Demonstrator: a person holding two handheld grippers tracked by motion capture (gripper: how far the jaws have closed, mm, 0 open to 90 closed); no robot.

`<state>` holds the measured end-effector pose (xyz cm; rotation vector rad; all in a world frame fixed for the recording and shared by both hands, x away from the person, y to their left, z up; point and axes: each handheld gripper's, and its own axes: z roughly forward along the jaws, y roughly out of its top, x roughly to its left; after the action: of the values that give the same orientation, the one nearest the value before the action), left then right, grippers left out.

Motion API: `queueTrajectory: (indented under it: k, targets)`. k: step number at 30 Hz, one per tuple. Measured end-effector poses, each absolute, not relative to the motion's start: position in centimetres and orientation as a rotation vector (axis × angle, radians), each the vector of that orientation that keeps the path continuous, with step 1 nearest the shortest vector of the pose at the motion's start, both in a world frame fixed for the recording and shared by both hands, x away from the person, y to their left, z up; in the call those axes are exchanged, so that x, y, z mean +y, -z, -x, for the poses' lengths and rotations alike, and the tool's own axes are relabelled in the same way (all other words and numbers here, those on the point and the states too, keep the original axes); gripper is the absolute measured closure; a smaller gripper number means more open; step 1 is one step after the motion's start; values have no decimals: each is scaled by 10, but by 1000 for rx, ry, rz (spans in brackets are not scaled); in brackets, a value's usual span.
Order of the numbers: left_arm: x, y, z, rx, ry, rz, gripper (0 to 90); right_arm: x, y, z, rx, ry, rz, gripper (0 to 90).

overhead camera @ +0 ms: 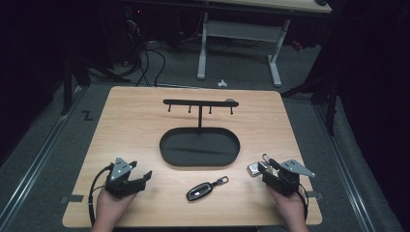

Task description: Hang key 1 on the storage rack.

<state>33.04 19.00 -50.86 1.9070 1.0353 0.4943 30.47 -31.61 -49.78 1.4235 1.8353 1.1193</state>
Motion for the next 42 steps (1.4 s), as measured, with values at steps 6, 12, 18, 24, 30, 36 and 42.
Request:
queueTrajectory:
  k: [6, 12, 18, 24, 30, 36, 42]
  targets:
    - [186, 510, -331, 1016, -484, -1924, 308, -316, 497, -307, 1804, -1100, -1459, 436]
    - [180, 509, -329, 998, -494, -1941, 310, -316, 499, -306, 1824, -1070, -1451, 384]
    - [178, 510, -328, 991, -480, -1957, 341, -317, 500, -307, 1854, -1078, -1441, 359]
    - [171, 510, -327, 945, -448, -1985, 514, -314, 500, -306, 1882, -1082, -1391, 345]
    - [147, 508, -321, 860, -395, -2037, 722, -311, 502, -302, 1916, -1083, -1350, 348]
    - [110, 510, -309, 746, -341, -2125, 882, -312, 502, -300, 1923, -1088, -1352, 367]
    - [80, 518, -304, 699, -305, -2227, 900, -310, 502, -299, 1928, -1095, -1348, 367]
